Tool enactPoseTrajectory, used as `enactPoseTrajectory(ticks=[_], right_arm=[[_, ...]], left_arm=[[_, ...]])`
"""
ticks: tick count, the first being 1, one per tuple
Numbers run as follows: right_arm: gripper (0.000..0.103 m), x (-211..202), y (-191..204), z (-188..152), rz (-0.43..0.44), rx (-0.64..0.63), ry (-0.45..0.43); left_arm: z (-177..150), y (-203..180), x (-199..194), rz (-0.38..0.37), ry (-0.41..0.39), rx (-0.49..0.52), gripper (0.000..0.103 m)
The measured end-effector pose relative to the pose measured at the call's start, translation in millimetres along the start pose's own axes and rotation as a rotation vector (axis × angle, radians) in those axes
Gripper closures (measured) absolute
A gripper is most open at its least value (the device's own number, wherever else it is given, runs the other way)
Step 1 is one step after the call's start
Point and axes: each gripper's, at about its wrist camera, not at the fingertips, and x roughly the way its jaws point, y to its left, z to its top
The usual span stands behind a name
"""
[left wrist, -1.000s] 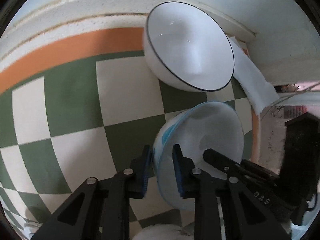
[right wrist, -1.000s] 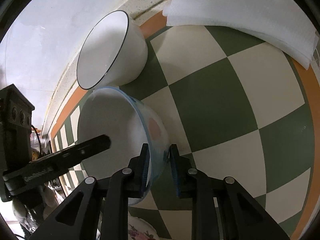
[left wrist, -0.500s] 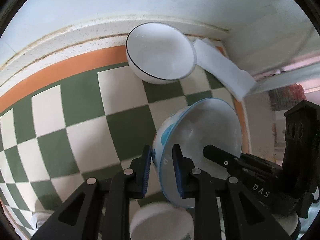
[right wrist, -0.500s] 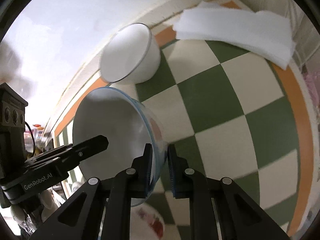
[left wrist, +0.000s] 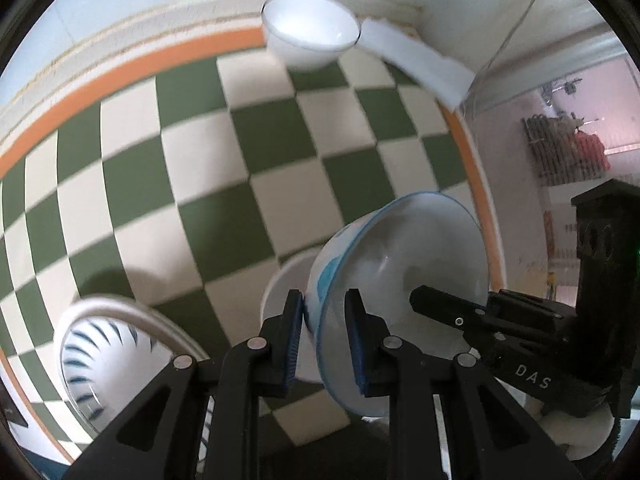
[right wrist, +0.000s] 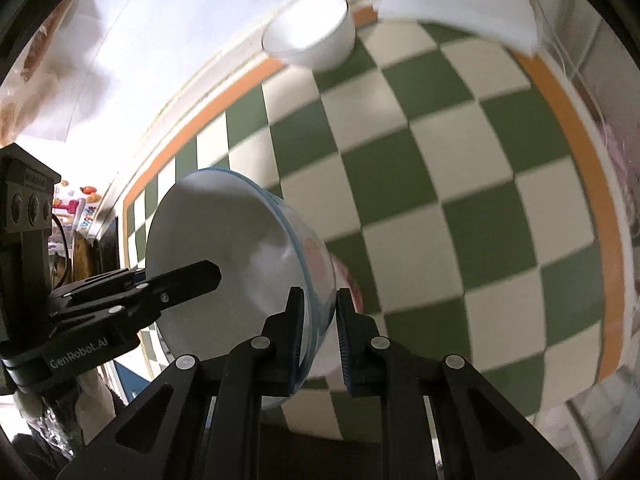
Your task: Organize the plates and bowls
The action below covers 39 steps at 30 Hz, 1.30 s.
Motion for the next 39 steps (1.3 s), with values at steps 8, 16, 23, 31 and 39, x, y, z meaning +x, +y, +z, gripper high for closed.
enactPoseTrajectory(ticks=[8,16,23,31,39], right_arm=[[0.085,28,-3,-15,-0.024,0.010,0.049],[0.085,40,-6,-14,-0.042,0.028,0.067],[0.083,45,-2,-8,-0.042,0.034,0.088],[0.084,38,-5,-3,-0.045,0.016,0.090],[0.084,19,-7,8,0.021,0.008,0.083]], left_arm=[[-15,8,22,0.052,0.033,-0.020,0.084],[-15,-1,39,0.128,0.037,0.014,0.084],[-15,1,40,0.130,0.037,0.008,0.084],[-17,6,44,0.163,0.035,-0.010,0.084],[-19,12,10,0.169,-0.007,-0.053,0.082]])
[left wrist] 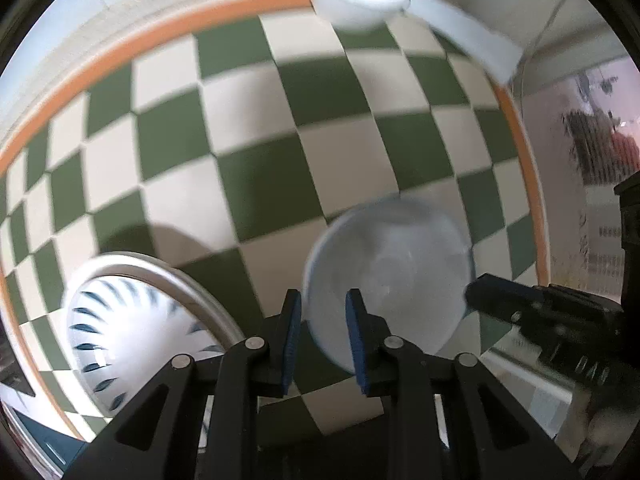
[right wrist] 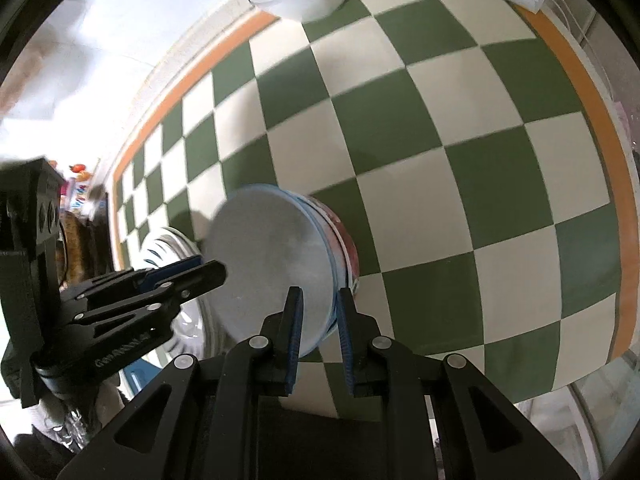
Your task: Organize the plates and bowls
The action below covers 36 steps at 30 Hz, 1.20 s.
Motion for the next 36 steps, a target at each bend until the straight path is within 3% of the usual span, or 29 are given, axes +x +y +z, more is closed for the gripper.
enactPoseTrajectory(ticks=[3,6,7,13,20,26,28,31,36], right_arm=[[0.083,-28,-3,22,0.044,0.001,-0.052],[0.060,-53,-8,62,0.074,0.008,-0.138],[0.058,-56,-10,72,0.076,0.010,-0.156],[0.058,-55,-16,171,0.062,0.029,-0.260],[0.058,-11,-14,258,0.011,0.038,-0.224],[0.061,36,-20,291,-0.036,0.045,-0.145],[0.087,44,-21,294,-0.038,0.041,-0.130],[0.087,45,-20,295,-0.033,0.043,-0.144],[0.088,43,-14,285,-0.050,0.030,-0.141]], left_arm=[[16,3,-34,0.005,-0.082,-0.024,0.082],[53,4,-54,0.001,-0.146,-0.049,0.078],[70,3,-56,0.013,-0.162,-0.055,0.078],[164,8,-40,0.037,-0.189,-0.106,0.078],[242,17,-2,0.042,-0.142,-0.151,0.078],[275,14,34,0.059,-0.098,-0.121,0.078],[279,12,45,0.058,-0.094,-0.103,0.081],[279,8,54,0.054,-0.095,-0.078,0.086],[269,6,49,0.052,-0.109,-0.075,0.086]])
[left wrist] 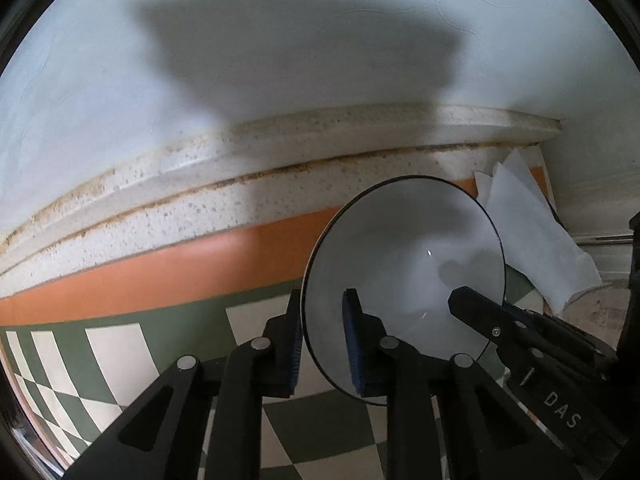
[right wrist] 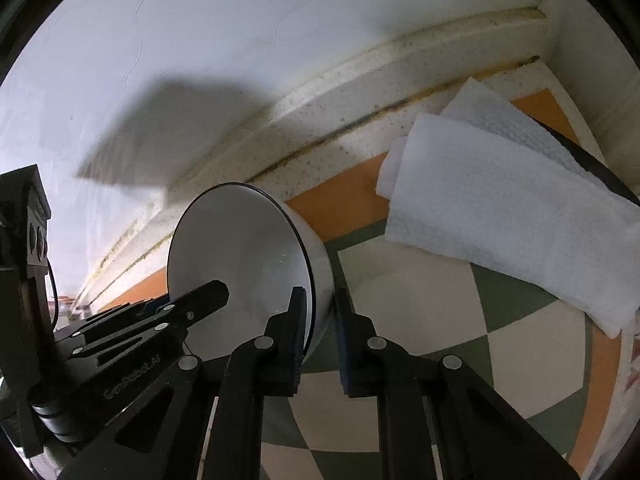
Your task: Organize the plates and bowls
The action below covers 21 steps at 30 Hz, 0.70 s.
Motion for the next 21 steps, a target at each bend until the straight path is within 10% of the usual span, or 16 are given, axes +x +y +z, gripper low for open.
enactPoseTrajectory(ticks=[21], right_arm=[[0.087,-130,33,-181,0.029,-0.077,-0.093]], left_arm=[[-174,-5,-137,-0.090,-0.111,0.091,0.086]])
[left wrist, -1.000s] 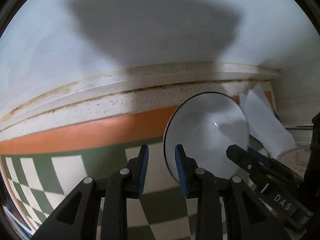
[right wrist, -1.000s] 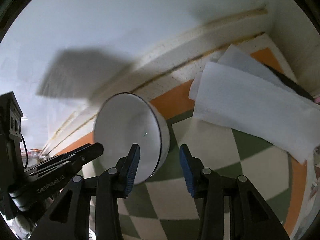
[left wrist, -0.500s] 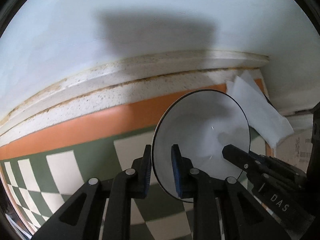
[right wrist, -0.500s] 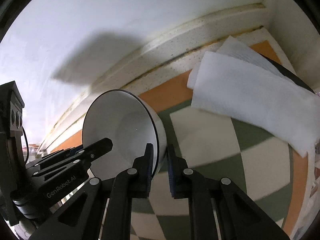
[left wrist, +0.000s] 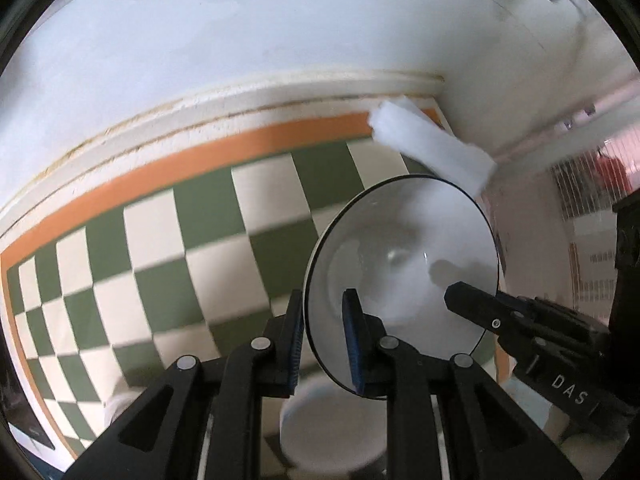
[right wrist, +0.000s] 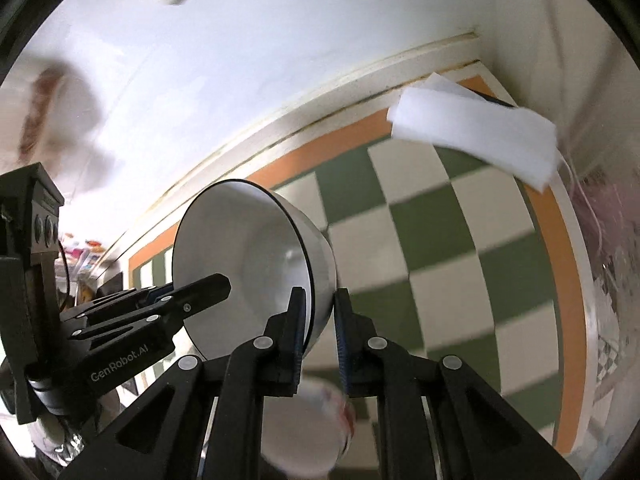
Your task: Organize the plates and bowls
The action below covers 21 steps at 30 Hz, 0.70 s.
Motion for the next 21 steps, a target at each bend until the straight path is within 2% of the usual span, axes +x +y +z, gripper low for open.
enactPoseTrajectory(ticks=[4,10,21], right_arm=[[0.087,-19,6,-42,0.000,-0.007,0.011],[0.086,-11,6,-97,0.002,0.005,0.064],[0.086,27,-5,-125,-0.037,0.026,0.146]], left_arm=[[-37,-4,-8,-0.005,0.014,0.013,0.086],[-75,0,8,-0.013,0.063,0.007,0.086],[-105,4,54,0.023,0.170,0.017,0.086]])
